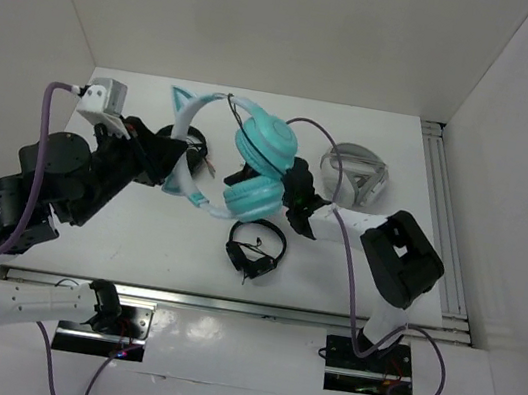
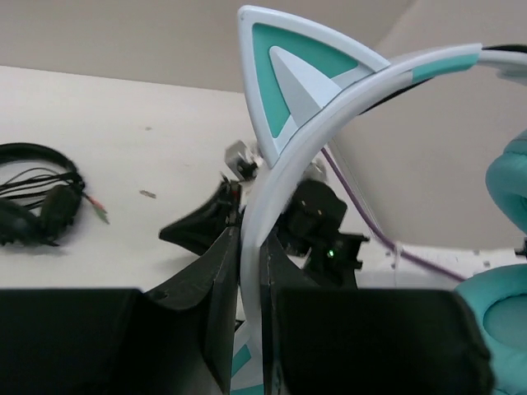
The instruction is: Wrap the headphones
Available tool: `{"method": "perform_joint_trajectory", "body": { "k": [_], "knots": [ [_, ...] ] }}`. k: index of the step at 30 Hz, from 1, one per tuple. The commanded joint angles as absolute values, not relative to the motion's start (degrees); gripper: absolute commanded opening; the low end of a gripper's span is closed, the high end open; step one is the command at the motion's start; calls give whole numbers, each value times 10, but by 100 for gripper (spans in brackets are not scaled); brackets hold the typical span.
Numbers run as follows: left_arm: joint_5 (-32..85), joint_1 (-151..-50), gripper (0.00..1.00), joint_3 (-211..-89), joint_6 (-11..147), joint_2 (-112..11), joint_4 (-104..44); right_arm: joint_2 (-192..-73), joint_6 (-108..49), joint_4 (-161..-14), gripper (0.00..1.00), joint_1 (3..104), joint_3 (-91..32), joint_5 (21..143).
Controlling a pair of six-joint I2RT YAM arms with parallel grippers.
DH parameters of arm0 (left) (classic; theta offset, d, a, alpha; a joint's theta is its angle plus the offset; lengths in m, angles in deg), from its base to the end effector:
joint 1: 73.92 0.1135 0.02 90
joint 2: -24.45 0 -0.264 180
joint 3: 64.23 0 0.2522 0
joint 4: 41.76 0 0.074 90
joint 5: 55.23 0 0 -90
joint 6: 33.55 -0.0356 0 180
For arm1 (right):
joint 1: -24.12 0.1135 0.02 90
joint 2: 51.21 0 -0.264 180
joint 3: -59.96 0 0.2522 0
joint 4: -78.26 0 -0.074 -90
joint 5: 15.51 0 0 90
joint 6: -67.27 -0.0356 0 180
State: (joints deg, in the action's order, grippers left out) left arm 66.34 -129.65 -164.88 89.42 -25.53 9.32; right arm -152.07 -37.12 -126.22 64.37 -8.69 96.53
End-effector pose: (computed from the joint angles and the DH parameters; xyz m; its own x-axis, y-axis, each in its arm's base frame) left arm 0.0798 -0.0840 0.5100 -0.2261 -0.4916 -0.8410 0.3412 0.7687 -0.5410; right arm 0.2884 0.2616 0.2240 -0.3188 0.0319 -0.9473 -0.8295 0.4741 0.2952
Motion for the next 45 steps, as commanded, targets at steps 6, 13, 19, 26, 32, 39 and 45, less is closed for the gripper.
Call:
{"method": "perform_joint_trajectory", "body": {
  "k": [6, 13, 19, 26, 32, 39, 45],
  "knots": [
    [1028, -1297, 0, -1675, 1091, -249, 118, -1485, -400, -1308, 0, 659, -62, 954],
    [1104, -1263, 0, -1691, 1151, -303, 141, -1310, -358, -1128, 0, 808, -45, 723],
    [1022, -1169, 0, -1703, 1079, -374, 104, -1235, -346, -1010, 0, 967, -57, 547],
    [858, -1050, 0, -1683, 1044, -408, 92, -1215, -305, -893, 0, 1057, -116, 352],
    [787, -944, 0, -1678, 1007, -440, 91, -1202, -275, -865, 0, 1080, -141, 320],
    [667, -919, 0, -1639, 935, -481, 88, -1207, -231, -817, 0, 1081, -222, 326],
    [647, -972, 0, -1619, 881, -525, 140, -1249, -169, -742, 0, 1066, -316, 312]
  ]
}}
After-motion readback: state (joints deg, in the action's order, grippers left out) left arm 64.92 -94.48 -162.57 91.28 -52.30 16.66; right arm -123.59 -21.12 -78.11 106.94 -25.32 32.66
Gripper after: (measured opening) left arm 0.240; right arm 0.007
